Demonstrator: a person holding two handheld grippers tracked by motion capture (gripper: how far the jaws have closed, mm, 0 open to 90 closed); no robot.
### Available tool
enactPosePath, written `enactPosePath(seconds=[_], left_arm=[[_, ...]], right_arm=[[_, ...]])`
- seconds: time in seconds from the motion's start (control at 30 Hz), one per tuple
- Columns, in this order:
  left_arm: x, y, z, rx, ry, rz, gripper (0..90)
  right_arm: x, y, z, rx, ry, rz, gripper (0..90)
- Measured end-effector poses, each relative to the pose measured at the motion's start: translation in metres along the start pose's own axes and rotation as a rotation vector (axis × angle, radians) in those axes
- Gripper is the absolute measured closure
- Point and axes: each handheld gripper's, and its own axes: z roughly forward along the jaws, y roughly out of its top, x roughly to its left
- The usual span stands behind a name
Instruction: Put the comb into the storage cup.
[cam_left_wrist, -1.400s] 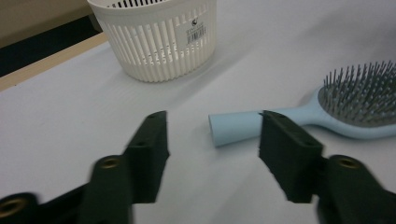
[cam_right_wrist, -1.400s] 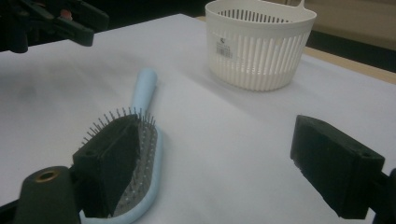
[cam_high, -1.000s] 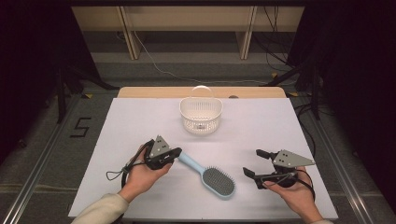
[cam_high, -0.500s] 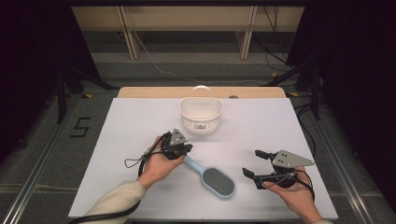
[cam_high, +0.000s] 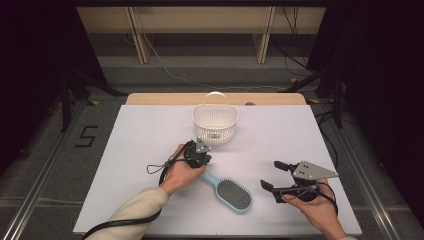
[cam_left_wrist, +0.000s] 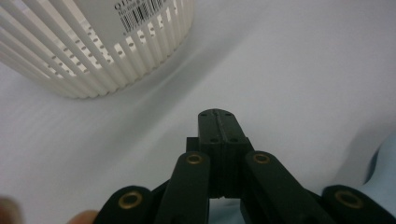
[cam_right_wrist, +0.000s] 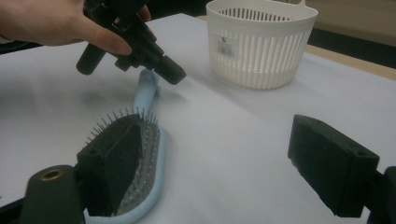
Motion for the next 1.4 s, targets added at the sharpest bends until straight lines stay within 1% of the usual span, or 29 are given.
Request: enactPosePath(seconds=[0.13,0.37,0.53,0.67,0.73,0.8,0.9,0.93,1.0,1.03,1.07,1.1,1.13,1.17,1.2,1.27,1.33,1.37,1.4], left_arm=[[0.0,-0.001,0.003,0.018,-0.01,-0.005,89.6],[-0.003,-0.003,0.01,0.051,-0.023,-0.006,89.6],[-0.003,-0.003,0.009,0.058,-0.025,-0.002,89.6],[-0.003,-0.004,0.006,0.075,-0.029,0.006,89.6],[-0.004,-0.006,0.001,0.093,-0.027,0.01,89.6],[-0.004,-0.009,-0.003,0.111,-0.028,0.024,89.6],[-0.006,-0.014,-0.01,0.129,-0.024,0.039,89.6],[-0.006,-0.014,-0.01,0.129,-0.024,0.039,89.6],[-0.009,-0.02,-0.019,0.155,-0.025,0.052,89.6],[-0.01,-0.022,-0.022,0.163,-0.026,0.064,89.6],[-0.01,-0.022,-0.022,0.163,-0.026,0.064,89.6],[-0.013,-0.027,-0.028,0.179,-0.031,0.074,89.6],[-0.013,-0.027,-0.028,0.179,-0.031,0.074,89.6],[-0.016,-0.032,-0.035,0.2,-0.047,0.083,89.6],[-0.018,-0.034,-0.039,0.21,-0.056,0.087,89.6],[-0.021,-0.038,-0.045,0.227,-0.07,0.097,89.6],[-0.024,-0.042,-0.05,0.243,-0.089,0.095,89.6],[-0.024,-0.042,-0.05,0.243,-0.089,0.095,89.6],[-0.026,-0.046,-0.055,0.254,-0.102,0.1,89.6]], right_arm=[[-0.001,0.0,-0.001,-0.001,-0.003,0.001,18.5],[-0.001,0.0,-0.001,0.0,-0.002,0.001,18.5],[-0.002,-0.001,-0.001,0.001,-0.005,0.003,18.2],[-0.002,-0.001,-0.001,0.0,-0.007,0.003,18.1],[-0.002,-0.001,-0.002,-0.001,-0.01,0.004,18.1],[-0.003,-0.001,-0.003,0.001,-0.012,0.006,18.1],[-0.003,-0.001,-0.004,-0.002,-0.015,0.011,18.0],[-0.003,-0.001,-0.004,-0.002,-0.015,0.011,18.0],[-0.003,-0.001,-0.004,-0.003,-0.016,0.011,18.1],[-0.003,-0.001,-0.004,-0.002,-0.016,0.011,18.1],[-0.003,-0.001,-0.004,-0.002,-0.016,0.011,18.1],[-0.003,-0.001,-0.004,0.0,-0.017,0.01,18.0],[-0.003,-0.001,-0.004,0.0,-0.017,0.01,18.0],[-0.003,-0.001,-0.004,0.001,-0.017,0.009,18.0],[-0.003,-0.001,-0.004,0.002,-0.017,0.009,18.0],[-0.003,-0.001,-0.004,0.002,-0.017,0.008,18.0],[-0.003,-0.001,-0.004,0.001,-0.016,0.008,18.0],[-0.003,-0.001,-0.004,0.002,-0.017,0.008,18.0],[-0.003,-0.001,-0.004,0.002,-0.017,0.008,18.0]])
